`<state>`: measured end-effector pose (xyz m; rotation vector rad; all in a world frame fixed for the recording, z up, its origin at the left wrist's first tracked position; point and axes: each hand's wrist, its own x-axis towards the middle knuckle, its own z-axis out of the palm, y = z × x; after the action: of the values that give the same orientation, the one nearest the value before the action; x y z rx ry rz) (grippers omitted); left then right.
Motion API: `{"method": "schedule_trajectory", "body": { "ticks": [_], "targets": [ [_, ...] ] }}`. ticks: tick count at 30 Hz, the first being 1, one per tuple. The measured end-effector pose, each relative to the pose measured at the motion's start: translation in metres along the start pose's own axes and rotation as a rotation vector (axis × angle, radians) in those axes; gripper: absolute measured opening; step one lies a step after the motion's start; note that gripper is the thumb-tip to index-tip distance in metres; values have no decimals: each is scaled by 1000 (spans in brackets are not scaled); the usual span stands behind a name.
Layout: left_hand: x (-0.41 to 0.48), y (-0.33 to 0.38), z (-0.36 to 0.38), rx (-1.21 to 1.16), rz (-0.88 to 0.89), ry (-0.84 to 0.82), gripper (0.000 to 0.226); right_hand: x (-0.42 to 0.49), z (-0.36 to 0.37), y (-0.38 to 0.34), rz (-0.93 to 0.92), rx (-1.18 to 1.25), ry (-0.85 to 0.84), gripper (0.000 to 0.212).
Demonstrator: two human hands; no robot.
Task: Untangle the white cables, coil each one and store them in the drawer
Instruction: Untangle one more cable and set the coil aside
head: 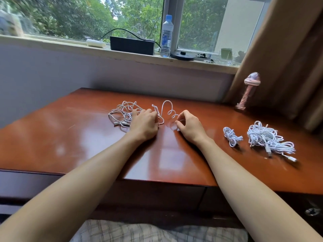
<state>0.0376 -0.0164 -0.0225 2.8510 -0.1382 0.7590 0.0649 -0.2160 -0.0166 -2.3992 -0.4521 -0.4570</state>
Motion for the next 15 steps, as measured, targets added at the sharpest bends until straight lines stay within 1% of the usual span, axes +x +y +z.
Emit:
{"method": "schedule_trajectory", "body": {
  "ticks": [2, 5, 8, 11, 15],
  "targets": [
    [1, -5, -1, 11, -42, -1, 14, -2, -3, 2, 16, 28, 39, 6],
    [4, -13, 0, 36, -75, -10, 13, -3, -7, 5, 22, 63, 85, 12],
    [8, -23, 1, 75, -100, -21, 15, -3, -8, 5, 41, 86, 81, 19],
    [14, -29, 1, 93, -128, -35, 17, -1, -7, 5, 51, 78, 80, 20],
    [19, -29, 3, 151, -123, -33, 22, 0, -7, 6, 54, 70, 87, 21]
  ]
}}
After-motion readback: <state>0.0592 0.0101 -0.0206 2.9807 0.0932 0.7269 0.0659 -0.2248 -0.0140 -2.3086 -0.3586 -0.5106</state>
